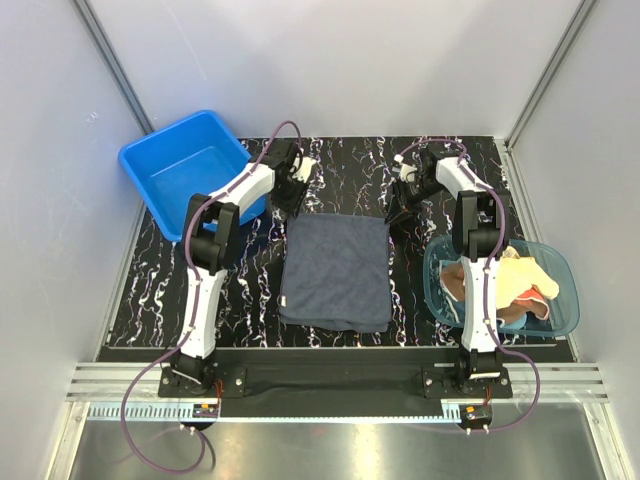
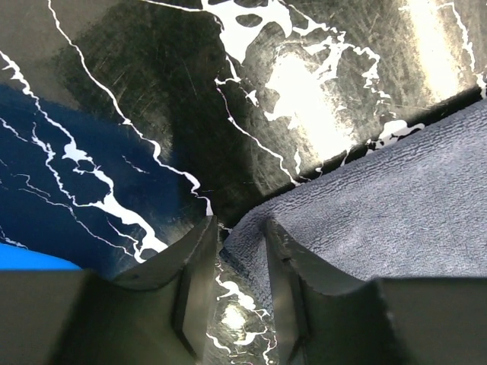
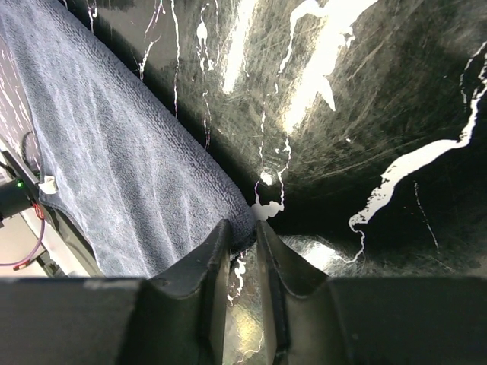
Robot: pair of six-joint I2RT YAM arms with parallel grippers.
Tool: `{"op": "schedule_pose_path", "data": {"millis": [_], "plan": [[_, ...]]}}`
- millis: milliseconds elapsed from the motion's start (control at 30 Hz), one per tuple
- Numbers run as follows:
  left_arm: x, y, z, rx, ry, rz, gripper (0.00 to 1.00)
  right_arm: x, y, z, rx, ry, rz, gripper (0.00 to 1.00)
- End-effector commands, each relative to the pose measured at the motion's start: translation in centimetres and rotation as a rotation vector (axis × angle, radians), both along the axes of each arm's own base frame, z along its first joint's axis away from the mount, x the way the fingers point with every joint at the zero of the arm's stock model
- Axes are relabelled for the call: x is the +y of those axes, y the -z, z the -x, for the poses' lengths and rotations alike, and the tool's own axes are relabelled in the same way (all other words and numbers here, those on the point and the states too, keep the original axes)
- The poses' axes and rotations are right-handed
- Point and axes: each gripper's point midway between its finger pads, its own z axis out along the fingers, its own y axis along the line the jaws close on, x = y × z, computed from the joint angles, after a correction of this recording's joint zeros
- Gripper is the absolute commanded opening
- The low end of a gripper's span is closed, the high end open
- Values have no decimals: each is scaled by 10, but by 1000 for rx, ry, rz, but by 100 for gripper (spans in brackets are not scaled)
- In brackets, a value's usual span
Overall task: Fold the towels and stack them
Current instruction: Fold the towel
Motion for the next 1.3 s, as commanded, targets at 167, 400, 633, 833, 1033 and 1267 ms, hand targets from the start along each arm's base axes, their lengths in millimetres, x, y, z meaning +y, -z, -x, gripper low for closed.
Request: {"op": "schedule_pose_path", "data": {"millis": [167, 400, 633, 833, 1033, 1267], "plan": [[-7, -4, -8, -5, 16, 39, 12, -3, 0, -10, -36, -7, 13, 10], [-14, -55, -21, -119, -16, 95, 0, -13, -29, -41, -204, 72, 89, 0], [-3, -154, -39, -379, -93, 113, 0, -26, -129, -71, -546, 168, 143, 0], [4, -240, -33, -560, -115, 165, 0, -44, -224, -76, -812, 273, 188, 0], [5, -319, -3, -748, -110, 218, 0, -53, -331, -52, -1096, 380, 150, 0], [12, -373, 43, -932, -121, 268, 0, -47, -366, -11, -1165, 377, 115, 0]]}}
